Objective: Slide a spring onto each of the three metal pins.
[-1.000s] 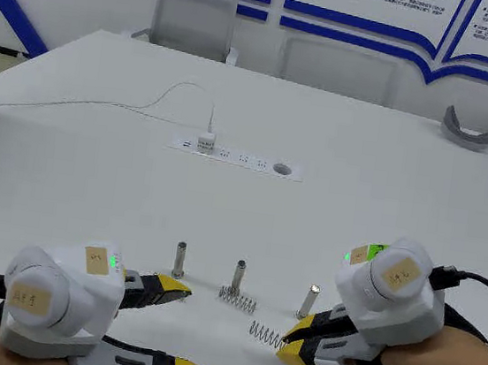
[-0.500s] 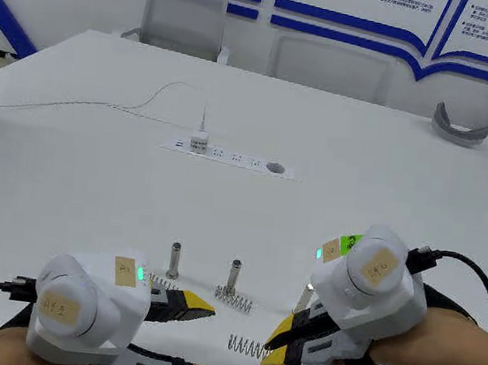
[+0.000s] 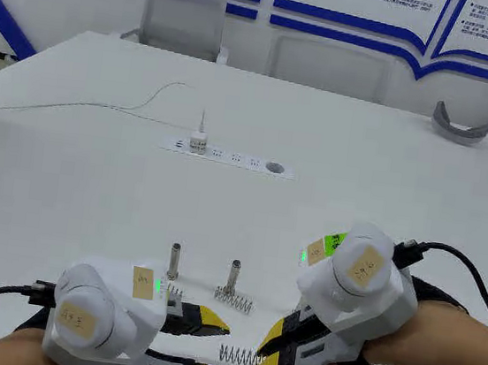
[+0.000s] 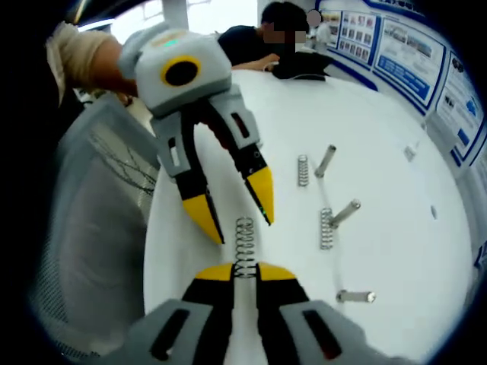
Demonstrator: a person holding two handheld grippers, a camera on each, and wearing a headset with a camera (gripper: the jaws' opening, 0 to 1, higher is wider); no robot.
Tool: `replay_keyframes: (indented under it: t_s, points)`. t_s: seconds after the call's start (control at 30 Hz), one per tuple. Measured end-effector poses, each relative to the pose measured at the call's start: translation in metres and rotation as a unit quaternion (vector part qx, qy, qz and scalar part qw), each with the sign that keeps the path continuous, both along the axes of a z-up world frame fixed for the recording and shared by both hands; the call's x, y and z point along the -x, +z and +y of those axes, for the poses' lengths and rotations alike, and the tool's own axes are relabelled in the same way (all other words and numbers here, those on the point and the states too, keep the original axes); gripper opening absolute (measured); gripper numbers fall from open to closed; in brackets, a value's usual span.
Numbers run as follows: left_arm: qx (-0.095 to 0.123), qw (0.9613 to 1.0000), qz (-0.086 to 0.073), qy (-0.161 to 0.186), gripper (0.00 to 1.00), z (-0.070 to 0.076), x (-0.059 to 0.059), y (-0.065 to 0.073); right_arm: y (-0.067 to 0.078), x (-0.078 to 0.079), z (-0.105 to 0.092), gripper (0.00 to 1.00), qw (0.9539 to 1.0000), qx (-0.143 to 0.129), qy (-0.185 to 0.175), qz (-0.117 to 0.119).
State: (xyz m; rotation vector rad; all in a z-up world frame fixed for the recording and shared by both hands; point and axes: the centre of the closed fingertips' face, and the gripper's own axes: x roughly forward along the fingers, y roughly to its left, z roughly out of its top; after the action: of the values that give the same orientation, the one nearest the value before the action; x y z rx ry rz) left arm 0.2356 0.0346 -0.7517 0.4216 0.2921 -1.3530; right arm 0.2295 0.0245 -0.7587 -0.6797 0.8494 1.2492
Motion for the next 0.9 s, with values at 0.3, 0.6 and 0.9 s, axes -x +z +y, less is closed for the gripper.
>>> replay_keyframes:
  t_s: [0.3,0.6,0.9]
  points:
    - [-0.016,0.9996,-0.017,-0.014,0.15,-0.002,0.004,-0.006,0.001,0.003,0.004,0.12,0.9998,0.008,0.017,0.004]
    - [-0.024,0.9993,-0.026,-0.013,0.12,-0.001,0.004,-0.006,0.015,0.006,0.009,0.12,0.9997,0.003,0.025,0.001]
    - [-0.018,0.9996,-0.020,-0.009,0.11,-0.002,0.005,-0.005,0.029,0.003,0.019,0.12,0.9994,-0.016,0.026,-0.018]
